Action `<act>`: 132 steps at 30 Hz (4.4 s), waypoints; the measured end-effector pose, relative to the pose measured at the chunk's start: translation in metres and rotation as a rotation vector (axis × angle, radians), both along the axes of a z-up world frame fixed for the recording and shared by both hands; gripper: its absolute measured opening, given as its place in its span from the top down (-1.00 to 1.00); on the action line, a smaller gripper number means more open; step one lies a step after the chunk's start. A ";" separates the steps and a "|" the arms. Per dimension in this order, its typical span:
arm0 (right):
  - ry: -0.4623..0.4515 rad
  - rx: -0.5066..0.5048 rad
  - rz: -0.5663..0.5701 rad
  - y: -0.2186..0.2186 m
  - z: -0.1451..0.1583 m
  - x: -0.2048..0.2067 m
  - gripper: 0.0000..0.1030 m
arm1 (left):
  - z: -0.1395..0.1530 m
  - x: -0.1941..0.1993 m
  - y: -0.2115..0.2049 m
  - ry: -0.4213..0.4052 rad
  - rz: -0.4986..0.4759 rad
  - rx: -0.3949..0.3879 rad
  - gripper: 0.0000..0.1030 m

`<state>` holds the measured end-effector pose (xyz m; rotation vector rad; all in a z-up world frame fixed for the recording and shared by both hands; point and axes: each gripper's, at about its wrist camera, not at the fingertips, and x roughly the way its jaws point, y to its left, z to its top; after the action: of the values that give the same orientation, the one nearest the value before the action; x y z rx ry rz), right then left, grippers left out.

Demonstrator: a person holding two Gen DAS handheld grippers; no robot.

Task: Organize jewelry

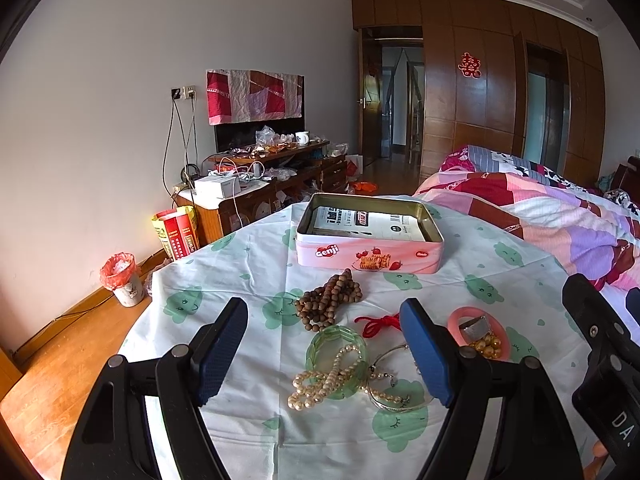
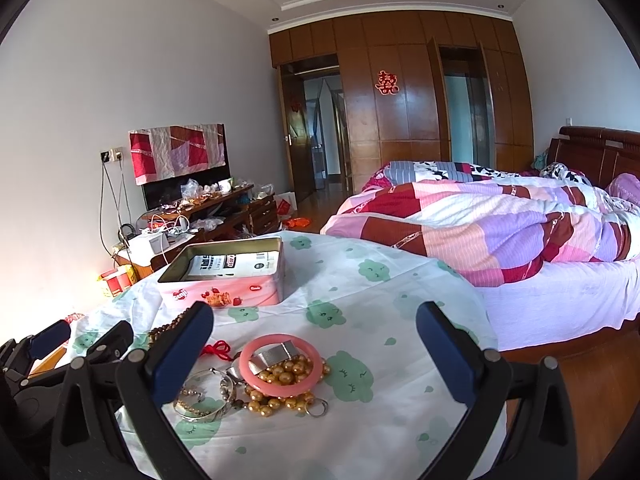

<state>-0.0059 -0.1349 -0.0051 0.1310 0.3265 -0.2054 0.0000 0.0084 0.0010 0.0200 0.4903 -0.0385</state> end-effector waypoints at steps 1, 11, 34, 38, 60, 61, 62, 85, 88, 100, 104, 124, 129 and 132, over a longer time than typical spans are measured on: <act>0.000 0.001 -0.001 0.000 0.000 0.000 -1.00 | 0.000 0.000 0.000 0.000 0.000 0.001 -0.53; -0.002 0.000 0.000 0.001 0.000 0.000 -1.00 | 0.000 0.000 0.001 0.001 0.001 -0.001 -0.53; 0.000 0.004 0.001 0.000 0.001 0.000 -1.00 | -0.001 0.001 0.003 0.004 0.000 -0.006 -0.53; 0.000 0.004 0.001 0.000 0.001 0.000 -1.00 | -0.001 0.001 0.003 0.005 0.000 -0.006 -0.53; 0.156 0.122 0.019 -0.027 -0.029 0.021 -1.00 | -0.027 0.019 0.015 0.084 -0.047 0.024 -0.53; 0.183 0.139 0.034 -0.031 -0.033 0.024 -1.00 | -0.029 0.022 0.019 0.094 -0.056 0.019 -0.53; 0.203 0.149 0.053 -0.033 -0.036 0.026 -1.00 | -0.031 0.024 0.023 0.101 -0.060 0.014 -0.53; 0.576 0.184 0.335 -0.021 -0.072 0.119 -0.62 | -0.048 0.075 0.070 0.201 -0.001 -0.070 -0.53; 0.569 0.202 0.346 -0.024 -0.071 0.117 -0.62 | -0.048 0.078 0.069 0.204 -0.008 -0.068 -0.53; 0.300 0.157 0.324 -0.028 -0.016 0.101 -0.62 | -0.042 0.133 0.050 0.292 -0.187 -0.090 -0.52; 0.310 0.162 0.324 -0.022 -0.020 0.107 -0.62 | -0.053 0.151 0.027 0.364 -0.250 -0.025 -0.52; 0.301 0.175 0.300 -0.031 -0.022 0.109 -0.62 | -0.039 0.131 0.029 0.287 -0.329 -0.010 0.59; 0.283 0.155 0.292 -0.032 -0.016 0.117 -0.62 | -0.012 0.127 0.035 0.185 -0.362 -0.075 0.59; 0.267 0.148 0.292 -0.031 -0.010 0.127 -0.62 | 0.007 0.140 0.035 0.120 -0.353 -0.092 0.59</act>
<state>0.1215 -0.1660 -0.0147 0.2002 0.6214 0.0926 0.1402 0.0431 0.0080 0.0139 0.6002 -0.4096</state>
